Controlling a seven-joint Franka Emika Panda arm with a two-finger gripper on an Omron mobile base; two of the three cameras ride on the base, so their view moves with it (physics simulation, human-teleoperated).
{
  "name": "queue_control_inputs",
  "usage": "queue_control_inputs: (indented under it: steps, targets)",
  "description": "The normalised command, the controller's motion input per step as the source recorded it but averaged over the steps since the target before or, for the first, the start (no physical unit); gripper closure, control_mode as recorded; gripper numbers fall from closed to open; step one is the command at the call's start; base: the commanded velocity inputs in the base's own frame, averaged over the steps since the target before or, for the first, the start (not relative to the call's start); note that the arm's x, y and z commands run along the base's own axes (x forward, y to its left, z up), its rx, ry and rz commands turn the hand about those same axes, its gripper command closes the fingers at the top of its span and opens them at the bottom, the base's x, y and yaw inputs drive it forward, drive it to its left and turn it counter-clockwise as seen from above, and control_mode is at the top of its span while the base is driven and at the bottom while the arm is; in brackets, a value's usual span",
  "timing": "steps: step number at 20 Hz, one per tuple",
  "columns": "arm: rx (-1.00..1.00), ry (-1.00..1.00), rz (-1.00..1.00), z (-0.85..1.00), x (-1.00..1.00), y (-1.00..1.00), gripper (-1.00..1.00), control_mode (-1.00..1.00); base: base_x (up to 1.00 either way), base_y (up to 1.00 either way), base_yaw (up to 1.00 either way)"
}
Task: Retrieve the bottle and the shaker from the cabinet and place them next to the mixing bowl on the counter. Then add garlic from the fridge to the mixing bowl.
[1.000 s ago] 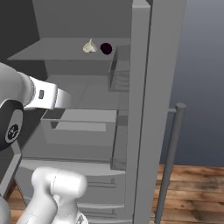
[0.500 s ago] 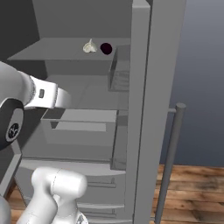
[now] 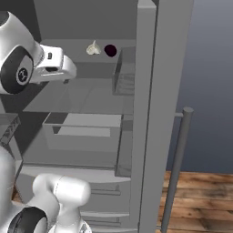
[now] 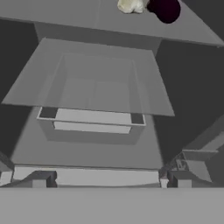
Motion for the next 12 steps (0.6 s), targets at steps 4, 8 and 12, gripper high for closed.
queue_control_inputs:
  steps: [4,8,12]
  targets:
    - [0.00,-0.04,0.07,-0.08,0.40,-0.03,-1.00,-1.00,0.00,0.00,0.00]
    - [0.06,-0.32,0.00,-0.22,0.28,0.01,-1.00,-1.00,0.00,0.00,0.00]
    - [0.12,-0.39,-0.01,0.05,0.35,0.05,-1.00,-1.00,0.00,0.00,0.00]
